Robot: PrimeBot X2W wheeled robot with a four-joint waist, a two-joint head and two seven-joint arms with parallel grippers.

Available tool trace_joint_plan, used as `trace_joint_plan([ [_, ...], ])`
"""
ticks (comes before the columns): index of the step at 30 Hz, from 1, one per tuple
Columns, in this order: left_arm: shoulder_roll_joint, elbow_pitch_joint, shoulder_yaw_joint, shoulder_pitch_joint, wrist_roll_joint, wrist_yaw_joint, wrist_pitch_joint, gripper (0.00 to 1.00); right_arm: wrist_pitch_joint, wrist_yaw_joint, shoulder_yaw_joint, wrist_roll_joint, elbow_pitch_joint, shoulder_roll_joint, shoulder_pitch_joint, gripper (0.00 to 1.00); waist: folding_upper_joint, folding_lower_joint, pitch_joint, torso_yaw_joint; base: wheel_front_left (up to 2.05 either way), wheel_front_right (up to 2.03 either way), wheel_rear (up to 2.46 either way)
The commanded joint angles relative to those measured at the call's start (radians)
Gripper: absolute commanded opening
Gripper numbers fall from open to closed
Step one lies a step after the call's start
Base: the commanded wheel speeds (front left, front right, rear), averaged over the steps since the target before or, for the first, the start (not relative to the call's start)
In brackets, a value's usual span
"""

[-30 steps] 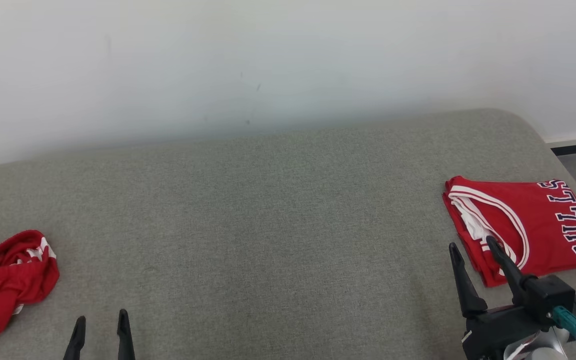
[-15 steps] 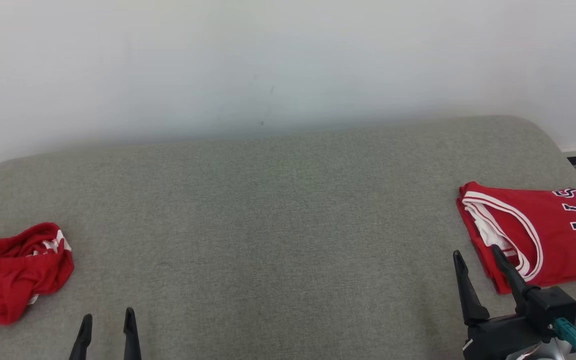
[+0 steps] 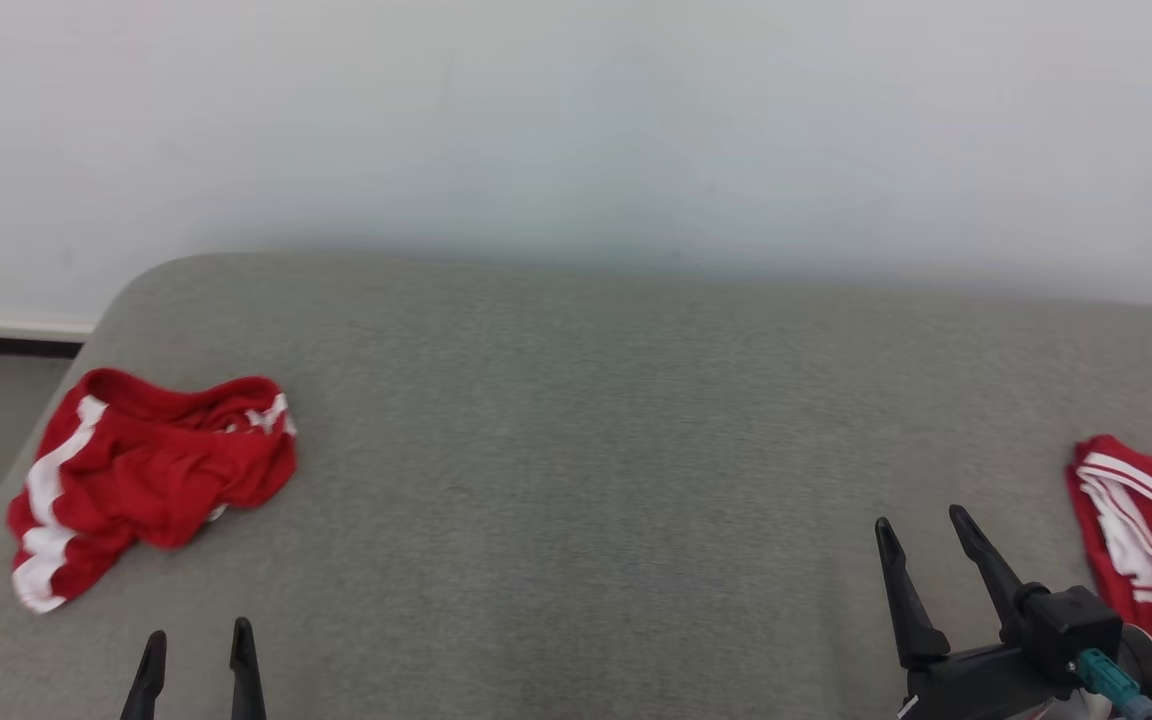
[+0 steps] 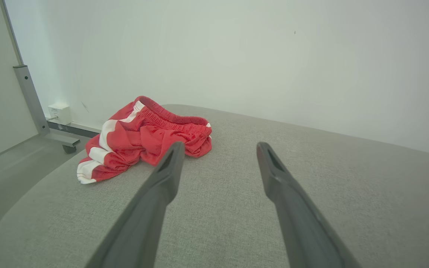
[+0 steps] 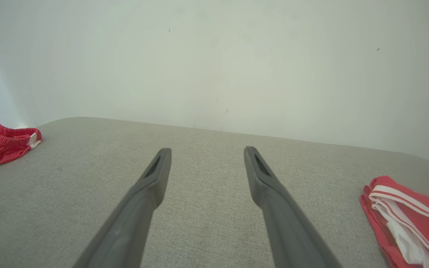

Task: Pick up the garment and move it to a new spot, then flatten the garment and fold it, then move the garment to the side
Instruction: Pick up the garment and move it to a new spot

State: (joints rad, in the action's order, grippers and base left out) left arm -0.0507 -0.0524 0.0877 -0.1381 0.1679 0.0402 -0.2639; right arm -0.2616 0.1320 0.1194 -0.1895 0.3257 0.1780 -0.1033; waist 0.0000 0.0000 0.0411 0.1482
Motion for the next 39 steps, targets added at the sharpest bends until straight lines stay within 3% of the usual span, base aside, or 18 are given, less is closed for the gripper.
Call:
trace_joint_plan([
  [1,0.0,0.002,0.004,-0.012,-0.006,0.001,0.0,1.0,-0.004,-0.003,-0.001,-0.004,0.003,0.001,0.007,1.0,0.0,0.0,0.013,0.108,0.0,0.0,0.0],
  [11,0.0,0.011,0.028,-0.033,-0.022,0.0,0.0,1.0,-0.004,-0.003,0.01,-0.014,0.009,-0.015,0.027,1.0,0.0,0.0,0.024,0.296,0.0,0.0,0.0],
  [15,0.0,0.025,0.052,-0.04,-0.016,-0.008,0.0,1.0,-0.004,-0.003,0.034,-0.015,0.011,-0.025,0.012,1.0,0.0,0.0,0.016,0.339,0.0,0.0,0.0],
  [23,0.0,0.049,0.083,-0.059,0.033,-0.039,0.0,1.0,-0.004,-0.003,0.086,-0.03,0.038,-0.004,-0.041,1.0,0.0,0.0,-0.013,0.357,0.0,0.0,0.0],
  [28,0.0,0.03,0.082,-0.031,0.057,-0.03,0.0,1.0,-0.004,-0.003,0.089,-0.033,0.04,-0.001,-0.04,1.0,0.0,0.0,-0.024,0.357,0.0,0.0,0.0],
  [31,-0.01,-0.025,0.071,0.025,0.08,0.0,0.003,1.0,-0.004,-0.003,0.075,-0.031,0.036,0.002,-0.022,1.0,0.0,0.0,-0.029,0.353,0.0,0.0,0.0],
  [36,-0.042,-0.156,0.078,0.225,0.201,0.037,0.193,1.0,0.0,-0.003,0.063,-0.018,0.011,0.011,-0.016,1.0,0.0,0.0,-0.064,0.33,0.0,0.0,0.0],
  [39,-0.073,-0.223,0.127,0.384,0.294,0.031,0.323,1.0,0.016,-0.003,0.081,-0.012,-0.014,0.026,-0.048,1.0,0.0,0.0,-0.118,0.279,0.0,0.0,0.0],
])
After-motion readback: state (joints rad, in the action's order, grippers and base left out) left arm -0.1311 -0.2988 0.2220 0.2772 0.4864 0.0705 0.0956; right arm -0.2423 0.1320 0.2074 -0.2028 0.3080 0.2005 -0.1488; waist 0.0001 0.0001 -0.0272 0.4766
